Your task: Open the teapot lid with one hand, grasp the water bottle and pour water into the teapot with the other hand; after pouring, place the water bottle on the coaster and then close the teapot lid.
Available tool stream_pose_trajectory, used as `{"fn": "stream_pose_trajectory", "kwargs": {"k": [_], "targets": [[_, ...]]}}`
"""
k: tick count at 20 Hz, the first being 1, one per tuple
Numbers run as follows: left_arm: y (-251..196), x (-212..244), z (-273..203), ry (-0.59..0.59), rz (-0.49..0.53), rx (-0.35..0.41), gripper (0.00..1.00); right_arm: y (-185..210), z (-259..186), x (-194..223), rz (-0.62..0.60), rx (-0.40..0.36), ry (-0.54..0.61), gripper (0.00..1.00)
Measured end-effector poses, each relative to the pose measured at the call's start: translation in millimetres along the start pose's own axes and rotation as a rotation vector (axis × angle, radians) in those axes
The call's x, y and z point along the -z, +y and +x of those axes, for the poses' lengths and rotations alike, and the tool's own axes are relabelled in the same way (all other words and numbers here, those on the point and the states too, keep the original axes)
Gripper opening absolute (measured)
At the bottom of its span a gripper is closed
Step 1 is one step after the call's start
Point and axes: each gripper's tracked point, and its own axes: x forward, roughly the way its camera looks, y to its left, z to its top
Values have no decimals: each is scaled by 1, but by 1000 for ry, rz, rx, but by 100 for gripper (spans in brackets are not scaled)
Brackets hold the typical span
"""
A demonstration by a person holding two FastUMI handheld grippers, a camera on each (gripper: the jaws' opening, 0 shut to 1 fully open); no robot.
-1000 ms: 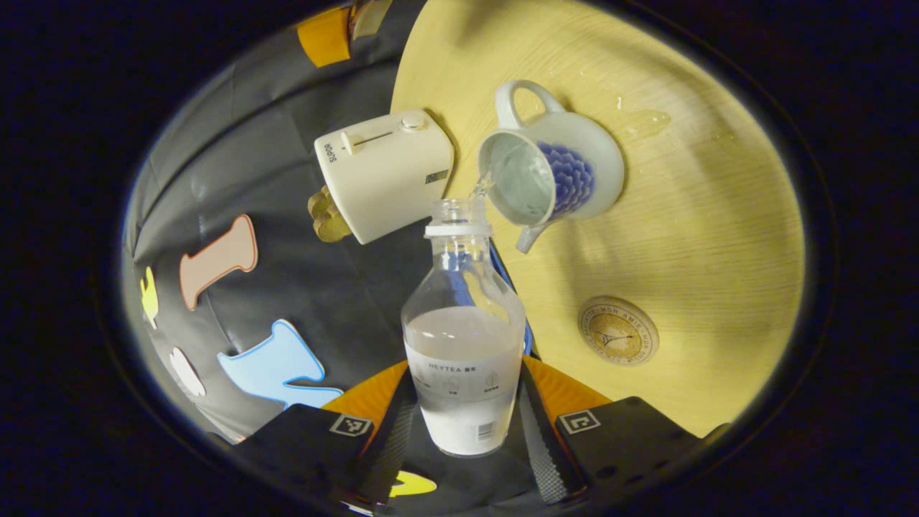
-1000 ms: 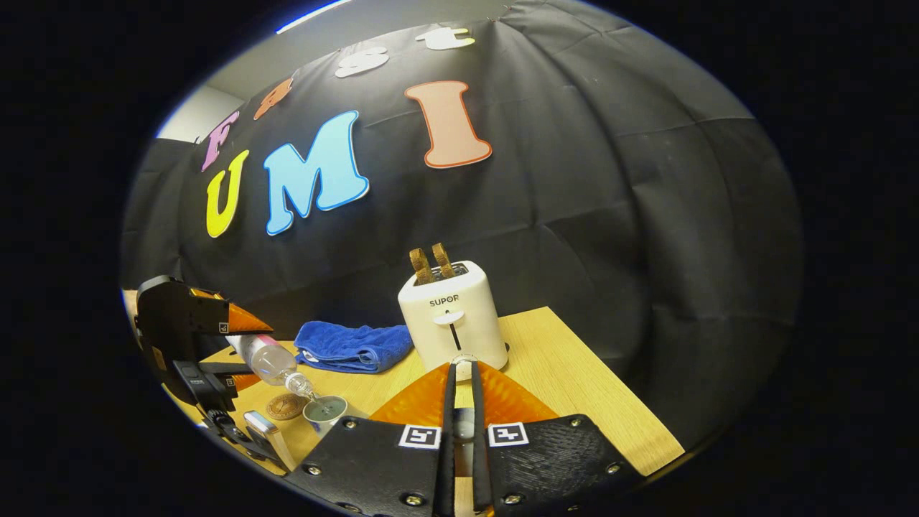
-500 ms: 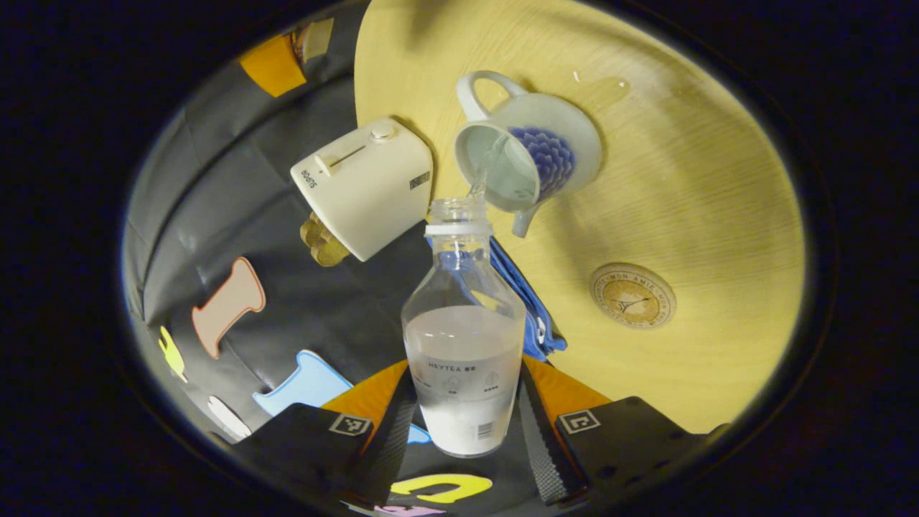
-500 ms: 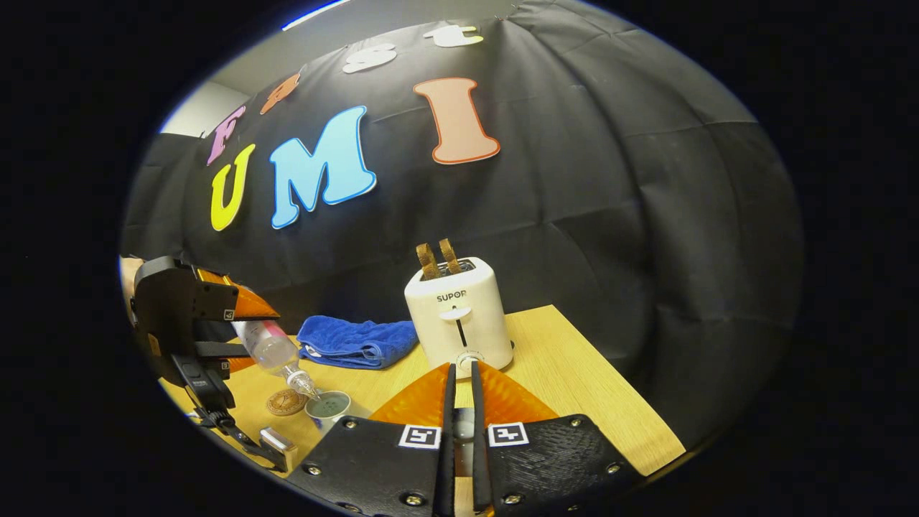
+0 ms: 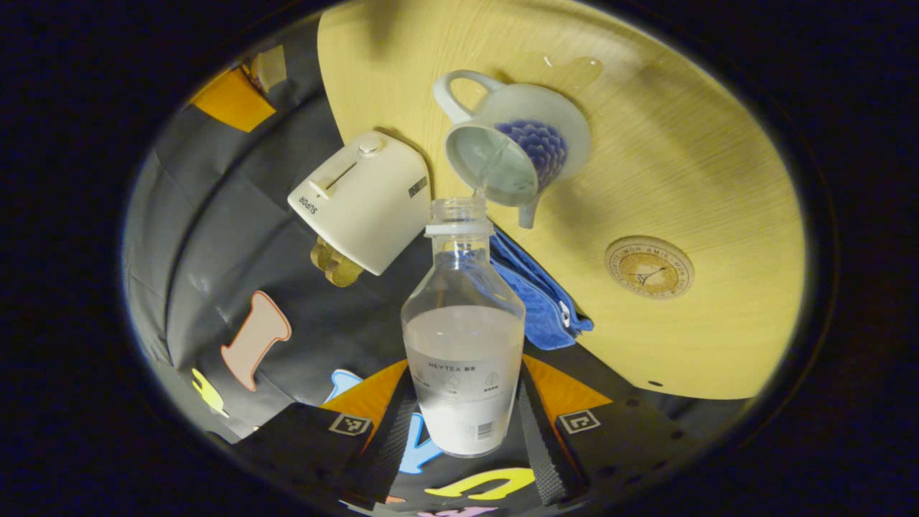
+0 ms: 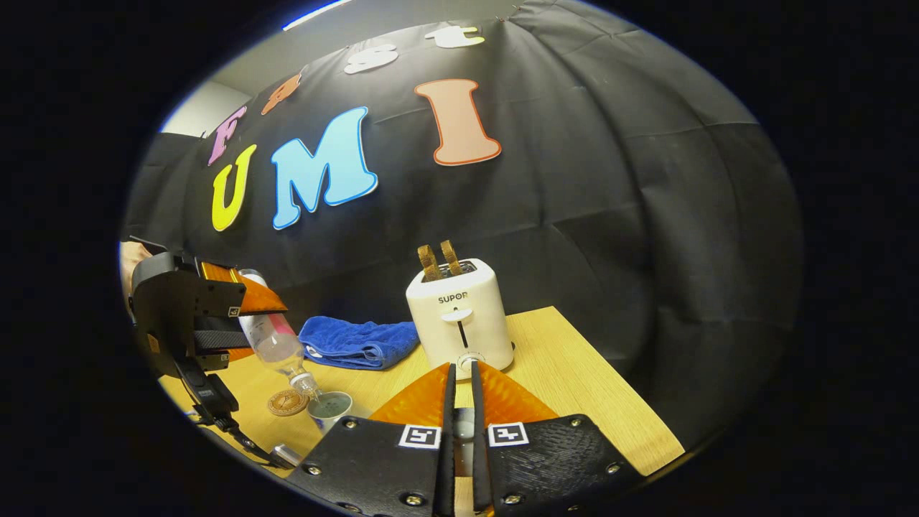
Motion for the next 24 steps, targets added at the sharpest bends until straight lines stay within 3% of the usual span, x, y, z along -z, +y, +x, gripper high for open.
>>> {"fn": "stream_pose_trajectory", "kwargs": {"k": [10, 16, 18, 20, 24], "targets": [[14, -6, -8, 26, 126, -12, 84, 3, -1, -1, -10, -8, -2, 10], [16, -4, -12, 28, 103, -18, 84, 3, -1, -2, -4, -11, -5, 10], [6, -4, -13, 5, 5, 10, 85, 4, -1, -1, -11, -12, -4, 10], [-13, -2, -14, -17, -163, 55, 86, 5, -2, -3, -5, -18, -7, 10], [-52, 2, -20, -59, -659, 101, 87, 7, -3, -5, -2, -27, -13, 10]]}}
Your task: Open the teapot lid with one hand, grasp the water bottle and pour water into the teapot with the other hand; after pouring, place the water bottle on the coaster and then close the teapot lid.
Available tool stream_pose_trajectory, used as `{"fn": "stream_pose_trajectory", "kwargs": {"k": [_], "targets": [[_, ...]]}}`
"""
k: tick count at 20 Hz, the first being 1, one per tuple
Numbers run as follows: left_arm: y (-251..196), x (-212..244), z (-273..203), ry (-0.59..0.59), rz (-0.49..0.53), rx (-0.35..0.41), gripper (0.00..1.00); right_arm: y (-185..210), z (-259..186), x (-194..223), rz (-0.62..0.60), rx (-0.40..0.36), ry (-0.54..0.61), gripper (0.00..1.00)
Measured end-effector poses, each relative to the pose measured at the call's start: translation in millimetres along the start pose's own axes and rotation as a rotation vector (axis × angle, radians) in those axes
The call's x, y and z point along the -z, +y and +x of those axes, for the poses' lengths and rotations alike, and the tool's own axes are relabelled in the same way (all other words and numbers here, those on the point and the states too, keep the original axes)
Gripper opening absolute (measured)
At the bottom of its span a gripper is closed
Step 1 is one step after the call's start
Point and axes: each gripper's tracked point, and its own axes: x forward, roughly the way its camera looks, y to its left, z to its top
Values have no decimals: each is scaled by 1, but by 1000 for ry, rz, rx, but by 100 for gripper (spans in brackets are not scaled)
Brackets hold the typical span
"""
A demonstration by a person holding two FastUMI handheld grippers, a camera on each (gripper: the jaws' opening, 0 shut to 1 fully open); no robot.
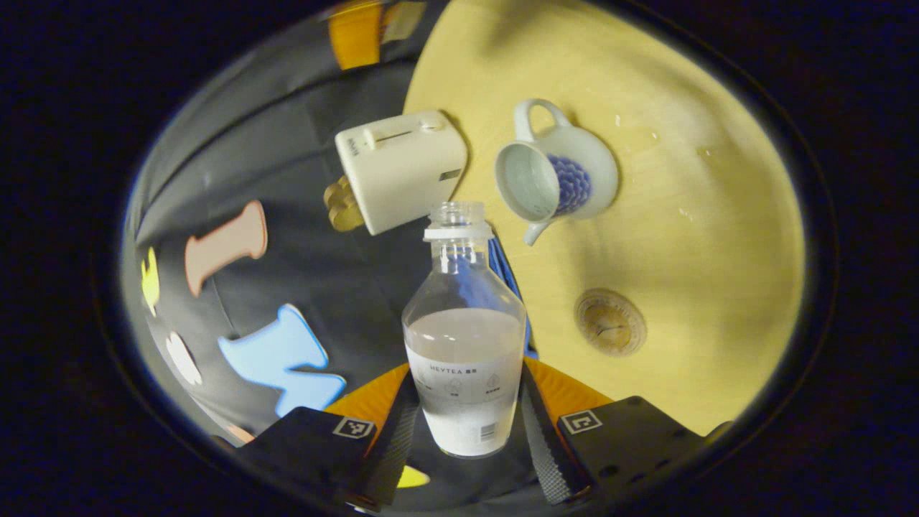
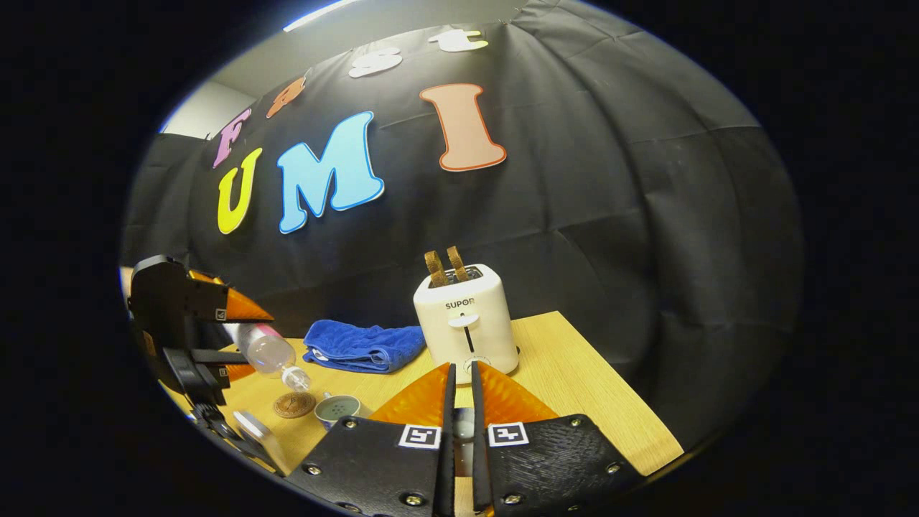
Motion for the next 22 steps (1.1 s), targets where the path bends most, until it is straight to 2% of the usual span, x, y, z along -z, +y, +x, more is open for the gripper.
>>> {"fn": "stream_pose_trajectory", "kwargs": {"k": [4, 12, 14, 17, 22], "targets": [[-15, 17, 16, -50, -420, -22, 86, 6, 2, 4, -23, -10, 13, 10], [-42, -29, 46, -232, -1319, -20, 85, 19, -1, 4, -8, -48, 12, 10], [-43, -42, 53, -260, -1497, -18, 86, 20, -2, 2, -7, -50, 10, 10], [-33, -59, 54, -300, -1644, -58, 85, 18, -2, 1, -10, -48, 6, 10], [-39, -63, 71, -319, -1687, -35, 84, 20, 1, 8, -10, -51, 26, 10]]}}
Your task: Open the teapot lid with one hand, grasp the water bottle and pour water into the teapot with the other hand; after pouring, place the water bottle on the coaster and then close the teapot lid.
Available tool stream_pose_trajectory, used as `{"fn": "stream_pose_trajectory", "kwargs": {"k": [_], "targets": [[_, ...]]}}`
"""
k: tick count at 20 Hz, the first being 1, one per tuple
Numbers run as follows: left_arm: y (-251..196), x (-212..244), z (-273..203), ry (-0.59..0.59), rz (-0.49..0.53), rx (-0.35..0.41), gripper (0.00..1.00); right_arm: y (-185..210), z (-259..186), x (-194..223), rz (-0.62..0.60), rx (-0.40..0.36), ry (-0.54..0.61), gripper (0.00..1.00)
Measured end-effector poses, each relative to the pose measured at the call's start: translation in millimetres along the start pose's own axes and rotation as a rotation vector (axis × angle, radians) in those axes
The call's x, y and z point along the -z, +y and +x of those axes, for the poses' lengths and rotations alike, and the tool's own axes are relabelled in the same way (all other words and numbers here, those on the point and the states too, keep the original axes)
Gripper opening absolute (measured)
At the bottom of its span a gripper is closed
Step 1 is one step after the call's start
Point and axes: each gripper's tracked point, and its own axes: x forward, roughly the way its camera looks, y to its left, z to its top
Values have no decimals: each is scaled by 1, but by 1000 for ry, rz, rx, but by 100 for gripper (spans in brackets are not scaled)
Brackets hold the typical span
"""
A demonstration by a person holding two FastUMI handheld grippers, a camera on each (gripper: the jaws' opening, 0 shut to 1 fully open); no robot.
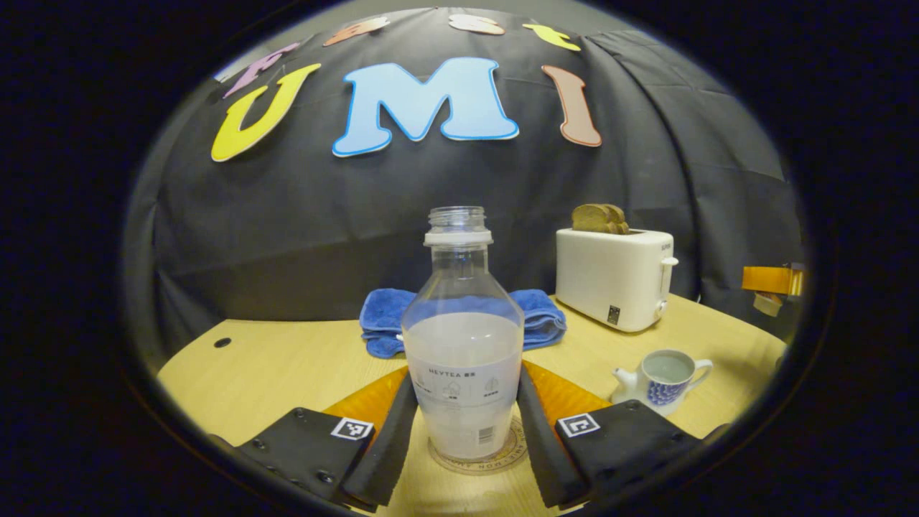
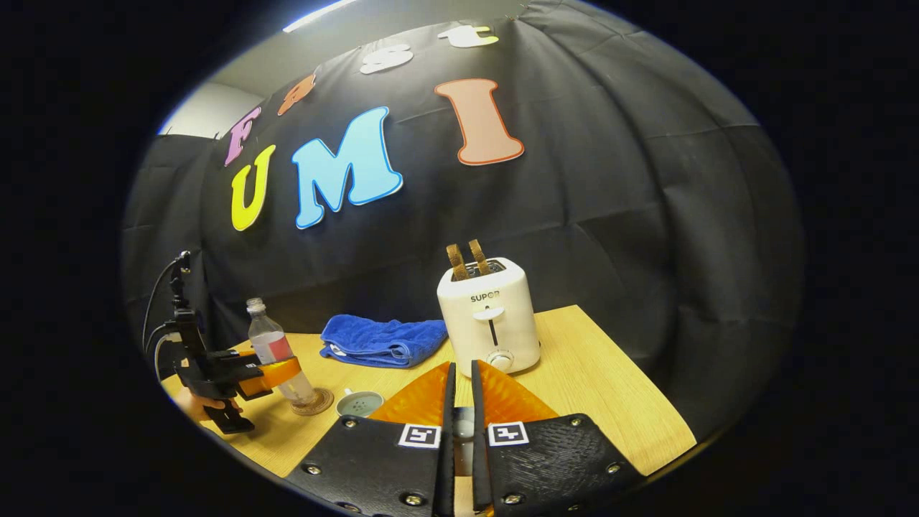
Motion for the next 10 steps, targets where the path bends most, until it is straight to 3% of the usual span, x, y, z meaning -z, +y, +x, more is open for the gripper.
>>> {"fn": "stream_pose_trajectory", "kwargs": {"k": [7, 10], "targets": [[0, 0, 3, -15, -35, 7, 87, 3, 0, 2, -2, -3, 5, 10], [-7, 4, 2, 5, -28, 25, 100, 14, -1, 3, -11, -27, 6, 10]]}}
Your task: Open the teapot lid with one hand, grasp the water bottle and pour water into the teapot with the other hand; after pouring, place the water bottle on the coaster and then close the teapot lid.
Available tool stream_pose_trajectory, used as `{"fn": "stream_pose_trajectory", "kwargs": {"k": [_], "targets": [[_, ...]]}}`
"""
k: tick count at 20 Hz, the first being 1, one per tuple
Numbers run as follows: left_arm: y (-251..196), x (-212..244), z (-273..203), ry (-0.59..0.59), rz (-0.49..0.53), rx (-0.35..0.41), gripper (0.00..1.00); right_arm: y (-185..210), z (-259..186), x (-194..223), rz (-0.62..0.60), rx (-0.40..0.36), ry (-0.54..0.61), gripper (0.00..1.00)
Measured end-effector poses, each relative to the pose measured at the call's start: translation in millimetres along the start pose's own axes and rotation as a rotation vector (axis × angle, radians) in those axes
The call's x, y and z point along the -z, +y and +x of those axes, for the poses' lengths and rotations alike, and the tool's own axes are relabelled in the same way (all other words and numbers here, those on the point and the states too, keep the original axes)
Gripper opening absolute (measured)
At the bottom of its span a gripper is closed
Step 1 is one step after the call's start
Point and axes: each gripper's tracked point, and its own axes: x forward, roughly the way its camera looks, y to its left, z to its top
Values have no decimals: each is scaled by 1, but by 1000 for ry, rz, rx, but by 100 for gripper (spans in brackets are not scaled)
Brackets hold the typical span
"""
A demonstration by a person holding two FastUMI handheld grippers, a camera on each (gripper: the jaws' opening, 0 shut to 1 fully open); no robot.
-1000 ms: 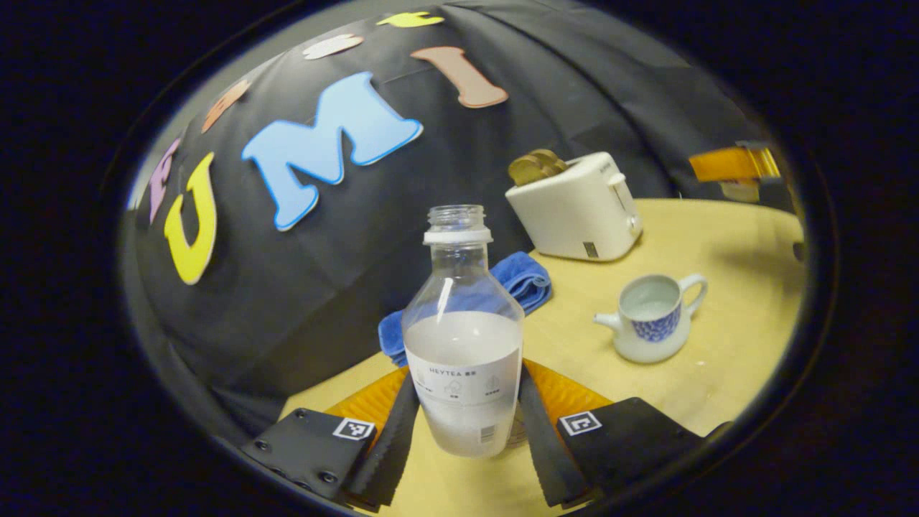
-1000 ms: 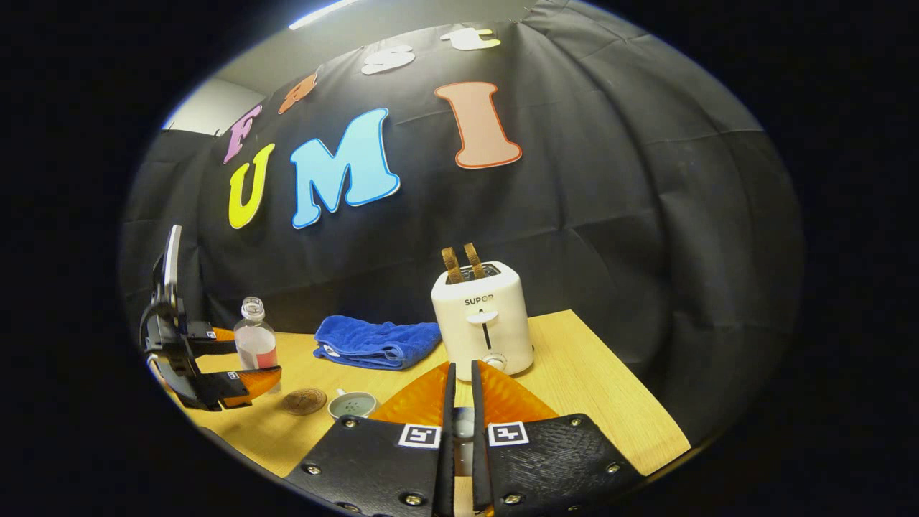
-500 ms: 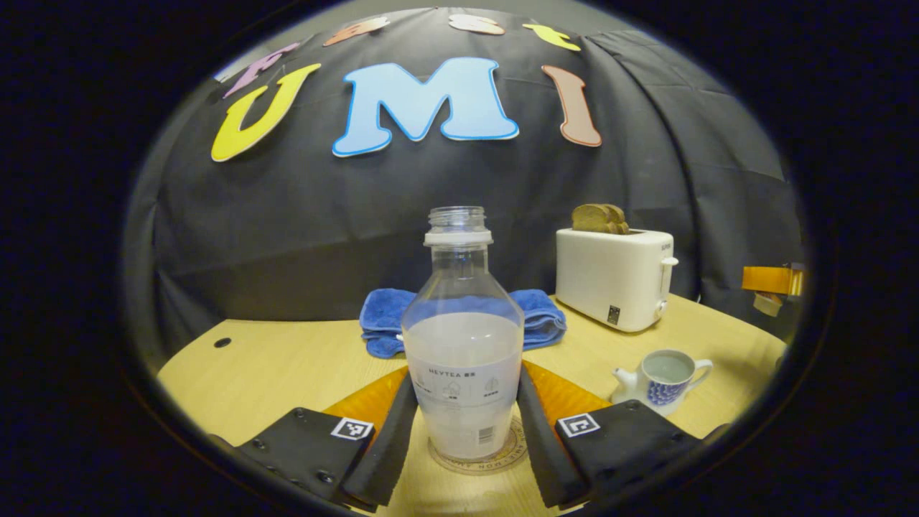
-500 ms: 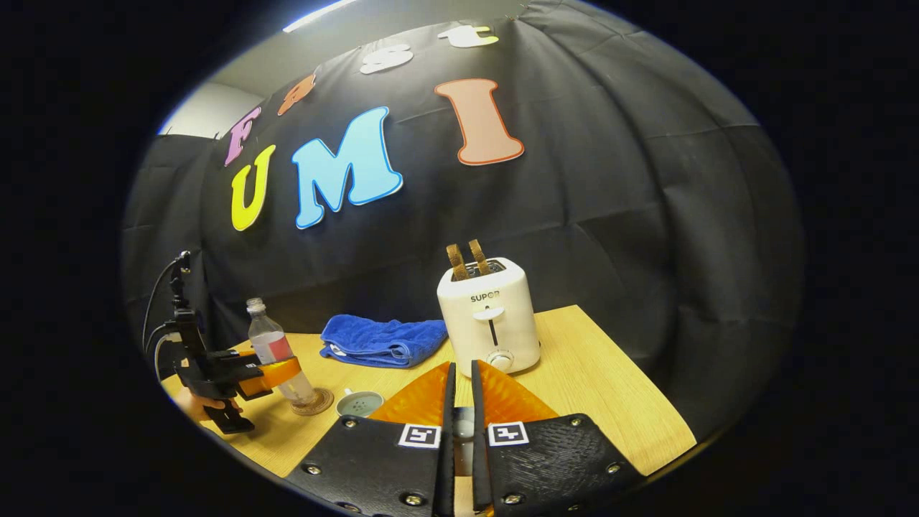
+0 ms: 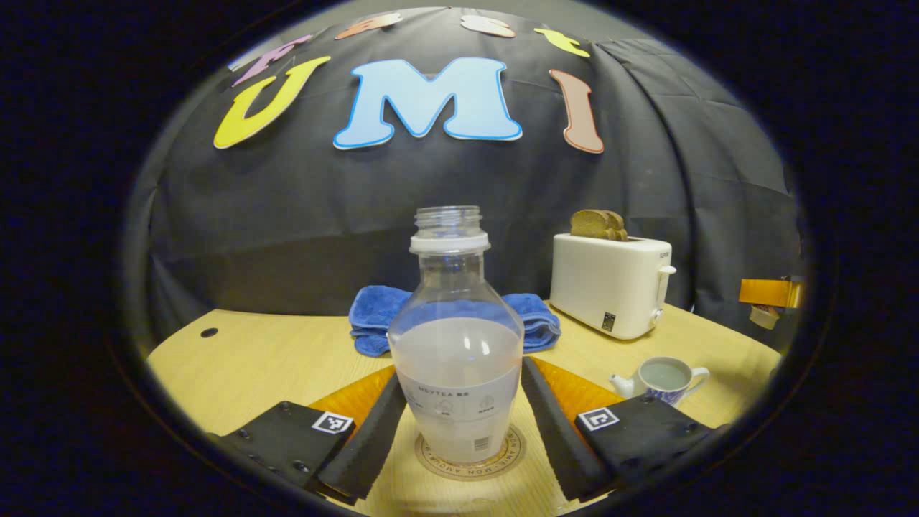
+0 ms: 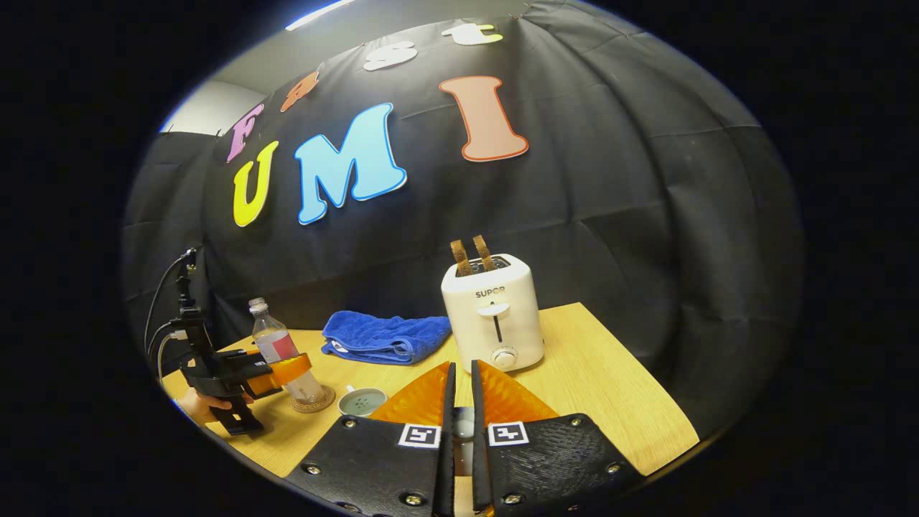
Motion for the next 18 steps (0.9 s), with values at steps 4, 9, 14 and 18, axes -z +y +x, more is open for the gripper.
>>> {"fn": "stream_pose_trajectory", "kwargs": {"k": [4, 9, 14, 18], "targets": [[-1, 1, -11, 23, 4, -7, 100, 21, -4, -2, -35, -43, -10, 10], [4, 7, -33, 17, -28, -16, 100, 54, 5, -11, -65, -119, -39, 10], [-7, 23, -69, 21, -17, 10, 100, 92, 37, -8, -7, -202, 1, 10], [-19, 18, -105, -47, -28, 17, 100, 108, 60, 2, -1, -213, 21, 10]]}}
